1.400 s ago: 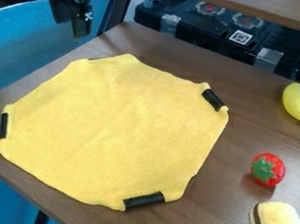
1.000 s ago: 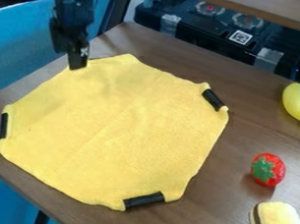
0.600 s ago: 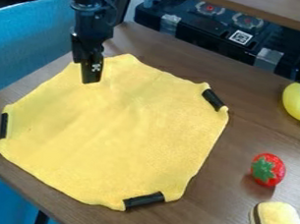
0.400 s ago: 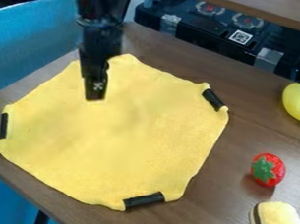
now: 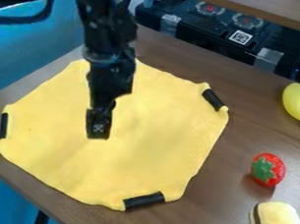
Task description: Fold the cloth from bottom right to top left
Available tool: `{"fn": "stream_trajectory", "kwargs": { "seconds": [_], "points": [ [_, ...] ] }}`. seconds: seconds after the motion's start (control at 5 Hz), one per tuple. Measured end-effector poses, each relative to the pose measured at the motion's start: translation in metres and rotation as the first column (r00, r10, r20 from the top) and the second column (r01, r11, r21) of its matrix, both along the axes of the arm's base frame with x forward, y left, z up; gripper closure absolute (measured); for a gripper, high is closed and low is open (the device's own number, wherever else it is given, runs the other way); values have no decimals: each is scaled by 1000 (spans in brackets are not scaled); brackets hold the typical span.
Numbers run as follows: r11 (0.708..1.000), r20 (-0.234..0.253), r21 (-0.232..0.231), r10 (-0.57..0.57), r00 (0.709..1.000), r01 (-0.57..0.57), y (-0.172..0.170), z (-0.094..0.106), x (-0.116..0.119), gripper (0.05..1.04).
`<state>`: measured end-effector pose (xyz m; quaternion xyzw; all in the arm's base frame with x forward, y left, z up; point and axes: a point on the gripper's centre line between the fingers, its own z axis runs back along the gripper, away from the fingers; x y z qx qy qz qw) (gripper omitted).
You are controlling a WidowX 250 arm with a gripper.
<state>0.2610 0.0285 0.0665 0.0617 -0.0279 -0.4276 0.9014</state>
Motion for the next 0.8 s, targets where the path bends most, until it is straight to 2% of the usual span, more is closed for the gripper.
{"fn": "stream_trajectory", "kwargs": {
  "seconds": [0.2,0.4,0.6,0.8],
  "points": [
    [999,-7,6,-51,999,51,-21,-3,-11,85],
    [993,-11,32,-115,993,115,-44,-15,-19,85],
    [984,-18,49,-170,985,171,-60,-31,-20,85],
    [979,0,60,-194,981,194,-73,-37,-19,85]
  ]
}}
